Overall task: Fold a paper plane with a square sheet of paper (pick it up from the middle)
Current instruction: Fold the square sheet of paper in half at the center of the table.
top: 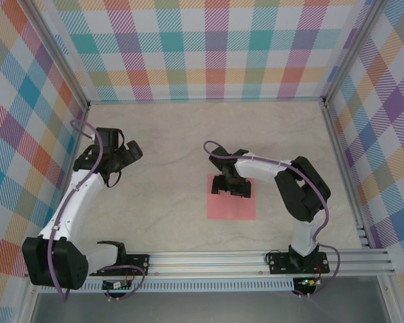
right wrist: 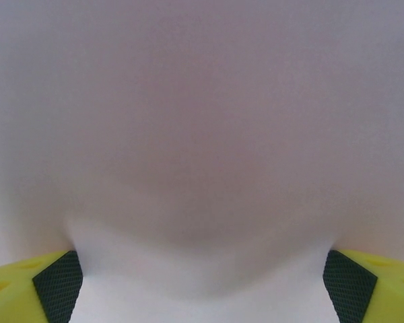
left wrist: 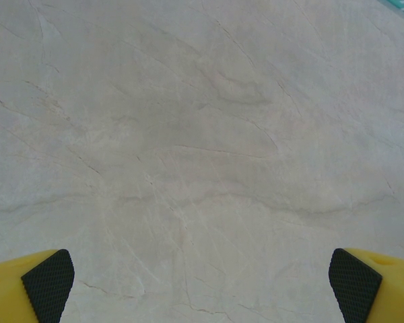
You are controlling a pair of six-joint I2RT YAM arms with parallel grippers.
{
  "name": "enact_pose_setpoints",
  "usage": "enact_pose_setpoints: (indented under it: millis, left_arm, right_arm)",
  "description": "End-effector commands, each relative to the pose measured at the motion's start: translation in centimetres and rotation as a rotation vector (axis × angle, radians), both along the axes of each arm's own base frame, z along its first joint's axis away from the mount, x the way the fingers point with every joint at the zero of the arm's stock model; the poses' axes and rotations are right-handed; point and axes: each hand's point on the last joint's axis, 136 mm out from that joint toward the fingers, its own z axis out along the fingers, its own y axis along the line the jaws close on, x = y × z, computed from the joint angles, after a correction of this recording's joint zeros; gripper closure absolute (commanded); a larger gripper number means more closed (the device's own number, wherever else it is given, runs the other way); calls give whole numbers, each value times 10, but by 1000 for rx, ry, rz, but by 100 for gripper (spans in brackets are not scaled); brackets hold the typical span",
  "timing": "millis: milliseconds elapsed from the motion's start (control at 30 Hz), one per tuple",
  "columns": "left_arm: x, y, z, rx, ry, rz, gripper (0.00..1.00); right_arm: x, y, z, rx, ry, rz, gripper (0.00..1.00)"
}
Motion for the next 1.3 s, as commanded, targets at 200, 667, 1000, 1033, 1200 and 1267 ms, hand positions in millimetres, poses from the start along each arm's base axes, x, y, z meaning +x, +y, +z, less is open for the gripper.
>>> enact_pose_setpoints:
  millis: [200,667,1000,1033,1200,1267]
  left_arm:
    - [-3,3,-8,-4,31,3,0]
    - [-7,-50,-49,-299,73,-115,1]
    - [-16,-123,-81,-513,72,-287,11]
    - [-18,-128,-82,-516,73,-300,13]
    - [-21,-153,-86,-525,74,-362,17]
    - [-23,-163,-88,-519,79,-385,18]
  right_arm:
    - [-18,-10,-43,-32,99,16,14]
    - [17,44,32,300,-124,11,74]
    - [14,112,91,775,-173,116,79]
    - [13,115,92,797,-168,123,78]
    - [11,115,78,837,-129,112,78]
    - [11,110,68,819,-114,95,77]
